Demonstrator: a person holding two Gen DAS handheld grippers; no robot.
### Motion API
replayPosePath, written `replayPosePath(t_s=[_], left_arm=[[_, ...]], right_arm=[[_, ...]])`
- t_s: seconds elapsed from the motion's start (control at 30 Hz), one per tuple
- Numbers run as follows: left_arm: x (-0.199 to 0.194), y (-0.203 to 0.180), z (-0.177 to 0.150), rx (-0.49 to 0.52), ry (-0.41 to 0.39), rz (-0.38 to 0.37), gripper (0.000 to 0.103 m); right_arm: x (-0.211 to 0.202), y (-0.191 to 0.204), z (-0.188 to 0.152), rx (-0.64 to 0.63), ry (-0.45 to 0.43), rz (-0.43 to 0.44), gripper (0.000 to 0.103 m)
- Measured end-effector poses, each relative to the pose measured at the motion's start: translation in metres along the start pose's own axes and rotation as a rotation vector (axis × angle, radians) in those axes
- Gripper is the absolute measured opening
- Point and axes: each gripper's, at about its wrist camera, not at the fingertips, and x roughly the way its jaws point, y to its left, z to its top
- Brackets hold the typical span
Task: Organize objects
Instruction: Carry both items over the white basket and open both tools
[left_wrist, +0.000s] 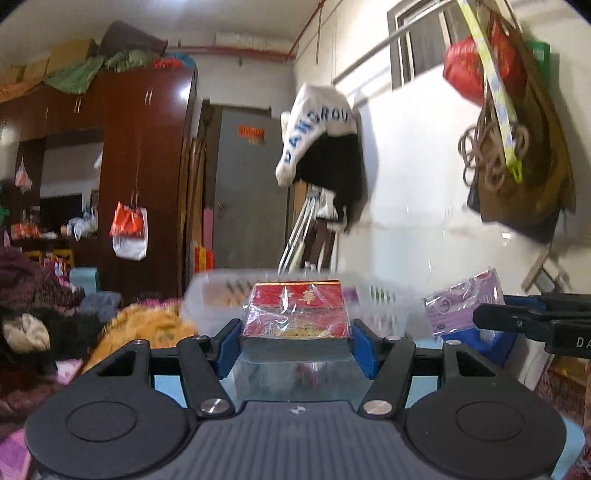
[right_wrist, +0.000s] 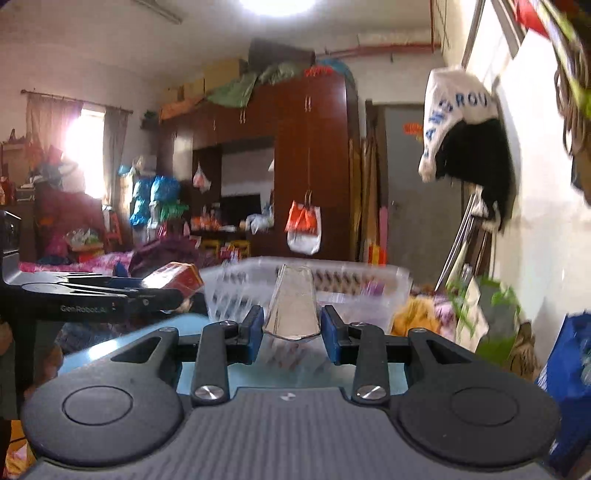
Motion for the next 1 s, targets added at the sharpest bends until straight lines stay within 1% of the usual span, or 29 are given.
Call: replayPosePath(t_s=[0.07,0.13,0.2,0.27,0.37,0.43,0.5,0.53,0.57,0.6,0.63,0.67,0.7,0.73,0.77,0.8,0.83,0.9,0.97,1.0], left_arm=[[0.009,0.000,0.023,0.004,-0.012,0.004,0.065],[0.024,0.000,0.045,0.002,-0.004,0.008,0.065],[0.039,-0.002,0.060,0.001,0.017,0.014,0.065],[0.058,-0.002,0.074,-0.001,0.033,0.029,0.065],[0.089,-0.005,0.079,0.009,0.088,0.057,0.065],[0.110,-0.004,0.074,0.014,0.132,0.077,0.065],[0.126,0.003,0.067,-0.001,0.154,0.061,0.066],[0.134,0.007,0.063,-0.011,0.171,0.056,0.075],[0.143,0.010,0.059,-0.026,0.193,0.058,0.081],[0.150,0.014,0.054,-0.040,0.207,0.060,0.089],[0.154,0.016,0.050,-0.041,0.217,0.060,0.091],[0.155,0.016,0.046,-0.037,0.219,0.060,0.091],[0.154,0.016,0.045,-0.031,0.212,0.056,0.093],[0.150,0.015,0.044,-0.024,0.200,0.057,0.097],[0.145,0.015,0.044,-0.016,0.183,0.060,0.100],[0.138,0.015,0.043,-0.009,0.157,0.067,0.103],[0.132,0.014,0.043,-0.011,0.142,0.072,0.103],[0.124,0.015,0.045,-0.041,0.144,0.045,0.103],[0.117,0.015,0.044,-0.047,0.140,0.015,0.103],[0.114,0.014,0.043,-0.040,0.138,0.021,0.103]], right_arm=[[0.015,-0.004,0.019,0.000,-0.010,-0.001,0.037],[0.031,-0.008,0.035,-0.007,-0.015,-0.009,0.037],[0.058,-0.016,0.052,-0.003,-0.005,-0.018,0.037],[0.084,-0.022,0.059,-0.006,0.019,-0.021,0.037],[0.111,-0.028,0.056,-0.024,0.062,-0.051,0.037],[0.124,-0.031,0.052,-0.024,0.077,-0.064,0.038],[0.131,-0.033,0.046,-0.030,0.077,-0.068,0.039],[0.135,-0.033,0.042,-0.036,0.087,-0.070,0.042],[0.140,-0.034,0.039,-0.041,0.116,-0.076,0.054],[0.140,-0.034,0.036,-0.047,0.123,-0.085,0.057],[0.141,-0.034,0.033,-0.054,0.131,-0.100,0.060],[0.135,-0.033,0.031,-0.054,0.138,-0.103,0.066],[0.131,-0.033,0.030,-0.051,0.142,-0.096,0.073],[0.126,-0.034,0.029,-0.042,0.133,-0.082,0.087],[0.119,-0.034,0.031,-0.035,0.120,-0.075,0.098],[0.112,-0.034,0.031,-0.026,0.103,-0.067,0.102],[0.111,-0.039,0.033,-0.019,0.093,-0.059,0.103],[0.106,-0.042,0.034,0.001,0.081,-0.034,0.103],[0.105,-0.042,0.036,0.007,0.111,-0.018,0.103],[0.106,-0.041,0.036,-0.003,0.135,-0.028,0.103]])
